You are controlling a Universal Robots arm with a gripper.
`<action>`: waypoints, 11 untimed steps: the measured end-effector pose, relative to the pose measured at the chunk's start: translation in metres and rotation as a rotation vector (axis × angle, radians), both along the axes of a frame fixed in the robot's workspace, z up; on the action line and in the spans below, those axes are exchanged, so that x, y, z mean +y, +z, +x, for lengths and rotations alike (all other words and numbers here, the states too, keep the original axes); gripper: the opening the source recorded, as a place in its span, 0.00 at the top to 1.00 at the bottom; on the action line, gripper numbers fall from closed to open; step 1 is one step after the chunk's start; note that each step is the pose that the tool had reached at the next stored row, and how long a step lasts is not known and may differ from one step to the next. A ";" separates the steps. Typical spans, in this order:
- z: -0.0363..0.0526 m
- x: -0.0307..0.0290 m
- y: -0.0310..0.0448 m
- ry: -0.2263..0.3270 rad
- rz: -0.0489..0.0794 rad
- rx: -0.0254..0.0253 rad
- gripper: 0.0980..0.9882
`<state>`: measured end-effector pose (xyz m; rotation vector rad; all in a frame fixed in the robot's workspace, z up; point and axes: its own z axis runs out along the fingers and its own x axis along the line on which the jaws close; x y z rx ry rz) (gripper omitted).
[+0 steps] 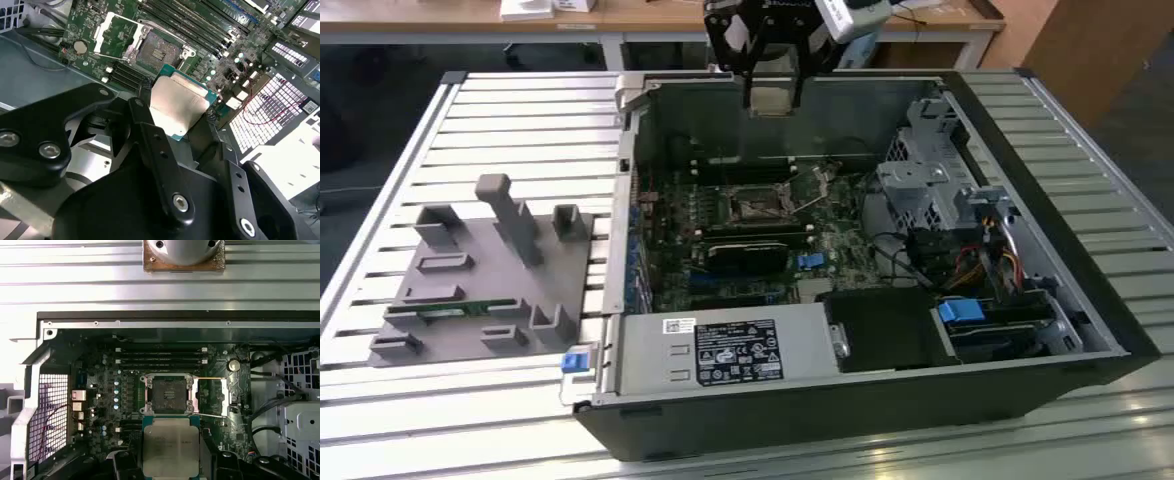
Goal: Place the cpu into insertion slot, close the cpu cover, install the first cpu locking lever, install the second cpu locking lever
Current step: 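Place the cpu into insertion slot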
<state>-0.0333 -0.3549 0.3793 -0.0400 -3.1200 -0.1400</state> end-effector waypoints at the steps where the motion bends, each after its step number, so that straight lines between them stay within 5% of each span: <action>1: 0.0000 0.0000 0.0000 0.000 0.000 0.0000 0.50; 11: 0.0000 0.0000 0.0000 -0.026 0.000 0.0000 0.50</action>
